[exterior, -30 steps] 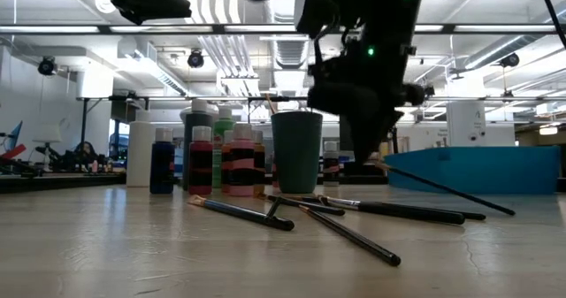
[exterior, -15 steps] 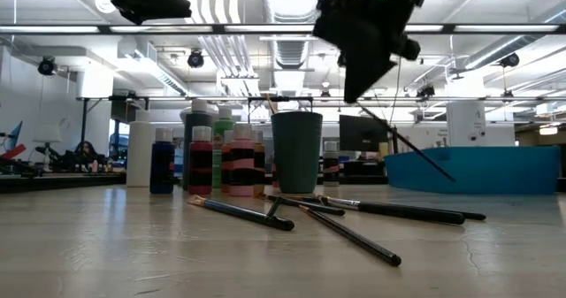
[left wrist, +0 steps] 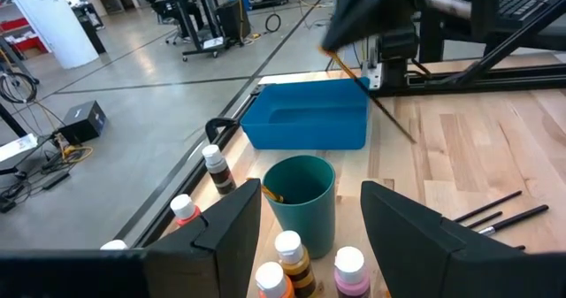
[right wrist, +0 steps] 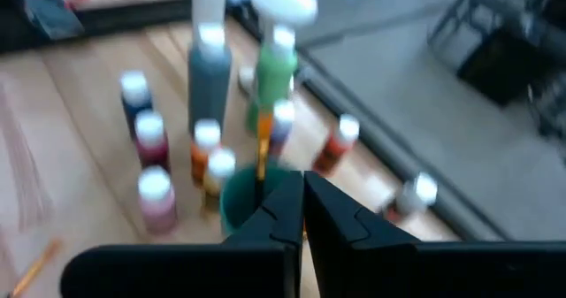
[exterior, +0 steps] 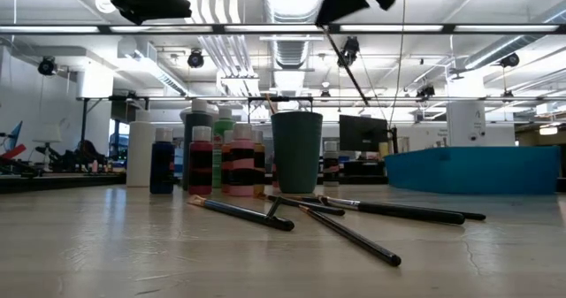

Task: Pick & Place Paint Supplies
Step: Put the gold paint brush into the green cup

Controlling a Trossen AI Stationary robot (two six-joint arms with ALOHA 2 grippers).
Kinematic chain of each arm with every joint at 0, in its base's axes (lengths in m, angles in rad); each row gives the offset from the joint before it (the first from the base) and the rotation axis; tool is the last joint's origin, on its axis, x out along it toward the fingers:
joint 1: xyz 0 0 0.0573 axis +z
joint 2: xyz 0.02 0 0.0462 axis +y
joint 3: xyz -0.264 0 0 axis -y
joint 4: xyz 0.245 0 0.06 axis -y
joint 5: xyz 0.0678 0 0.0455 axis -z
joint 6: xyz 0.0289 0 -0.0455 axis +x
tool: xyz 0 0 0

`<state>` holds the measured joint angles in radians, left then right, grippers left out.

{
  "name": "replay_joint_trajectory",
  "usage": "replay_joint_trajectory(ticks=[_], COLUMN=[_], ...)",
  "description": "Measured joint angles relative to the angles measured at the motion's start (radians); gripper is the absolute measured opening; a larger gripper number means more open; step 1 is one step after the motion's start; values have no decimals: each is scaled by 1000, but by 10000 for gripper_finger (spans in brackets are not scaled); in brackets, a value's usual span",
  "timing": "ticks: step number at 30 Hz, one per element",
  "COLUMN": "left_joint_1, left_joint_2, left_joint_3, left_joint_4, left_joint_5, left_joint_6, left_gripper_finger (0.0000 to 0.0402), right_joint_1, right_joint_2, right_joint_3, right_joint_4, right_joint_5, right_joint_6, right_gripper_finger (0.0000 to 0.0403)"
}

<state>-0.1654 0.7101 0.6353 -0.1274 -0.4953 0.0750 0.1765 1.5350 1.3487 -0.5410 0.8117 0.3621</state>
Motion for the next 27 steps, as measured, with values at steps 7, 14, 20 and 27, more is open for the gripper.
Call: replay_joint_trajectory(ticks=[7,14,20,27], left_joint_1=[0,0,0,0], left_joint_2=[0,0,0,0], left_joint_3=[0,0,0,0], left_joint_4=[1,4,7,7], left_joint_5=[0,0,0,0], left_joint_6=[0,0,0,0], left_gripper_finger=[202,202,202,202], right_joint_1=[-46,-150,-229,-299], right_joint_2=[-60,-84,-89,-87], right_joint_3=[-101,-221,-318,-331], right_joint_4=[385,622,848,909], right_joint_5=[-13,-187,-367,-499], right_joint_6=[-322,-446,-538,-522], right_gripper_finger=[8,8,8,8])
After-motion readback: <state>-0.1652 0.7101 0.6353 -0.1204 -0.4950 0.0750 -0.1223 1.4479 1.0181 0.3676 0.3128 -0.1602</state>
